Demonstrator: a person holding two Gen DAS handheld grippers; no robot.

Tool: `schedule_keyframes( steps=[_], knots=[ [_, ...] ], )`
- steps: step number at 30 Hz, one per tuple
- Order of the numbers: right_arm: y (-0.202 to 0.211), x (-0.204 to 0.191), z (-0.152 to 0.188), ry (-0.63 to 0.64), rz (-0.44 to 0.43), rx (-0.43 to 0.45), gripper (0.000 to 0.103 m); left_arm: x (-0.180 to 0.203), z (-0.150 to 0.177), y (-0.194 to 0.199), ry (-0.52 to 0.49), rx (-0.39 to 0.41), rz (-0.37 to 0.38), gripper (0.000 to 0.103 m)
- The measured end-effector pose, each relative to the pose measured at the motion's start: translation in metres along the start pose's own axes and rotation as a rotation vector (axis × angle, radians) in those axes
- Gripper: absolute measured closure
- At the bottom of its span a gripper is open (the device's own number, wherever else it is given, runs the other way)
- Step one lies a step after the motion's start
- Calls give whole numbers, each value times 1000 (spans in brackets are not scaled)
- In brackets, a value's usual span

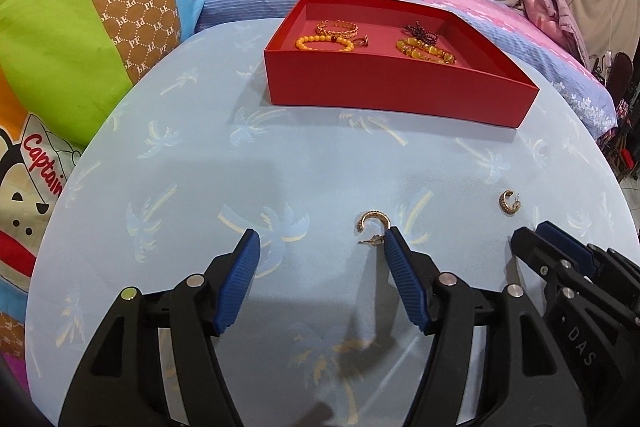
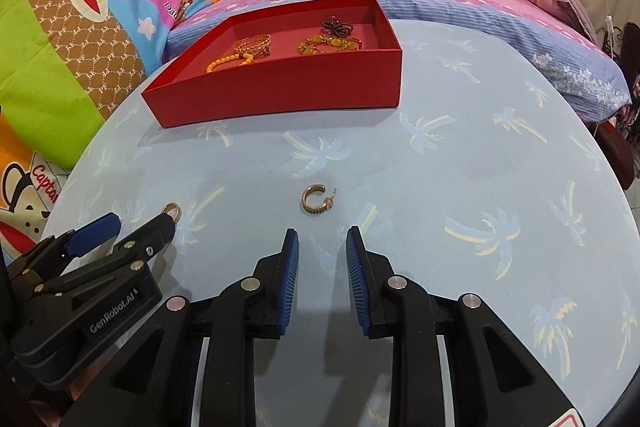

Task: Organize jewelry
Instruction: 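Close the right tool on one hoop earring while the left tool grasps the other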

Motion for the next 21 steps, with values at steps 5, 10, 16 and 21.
schedule_keyframes(
  steps=[5, 10, 16, 21],
  knots=[
    [-5, -3, -9, 4, -8, -1, 77, 0, 0, -1, -2, -2, -1, 39],
    [-9, -7, -17, 18, -3, -2, 77, 0, -1, 0, -2, -1, -1, 39],
    [-13, -12, -22, 38, 35, -5, 79, 2, -1, -1, -7, -3, -7, 39],
    [-13, -11, -23, 35, 44, -5, 86, 3, -2, -2, -10, -3, -12, 38]
  ],
)
Point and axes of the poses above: each gripper's, at about its wrist camera, not at the fingertips, and y roughly against the way its jaws point, x to its right, z to its underside, the point moved 4 cm from there along -y, roughly the way its jaws point, and after that the axes turned 12 degrees about -x, right-handed, at the moved point
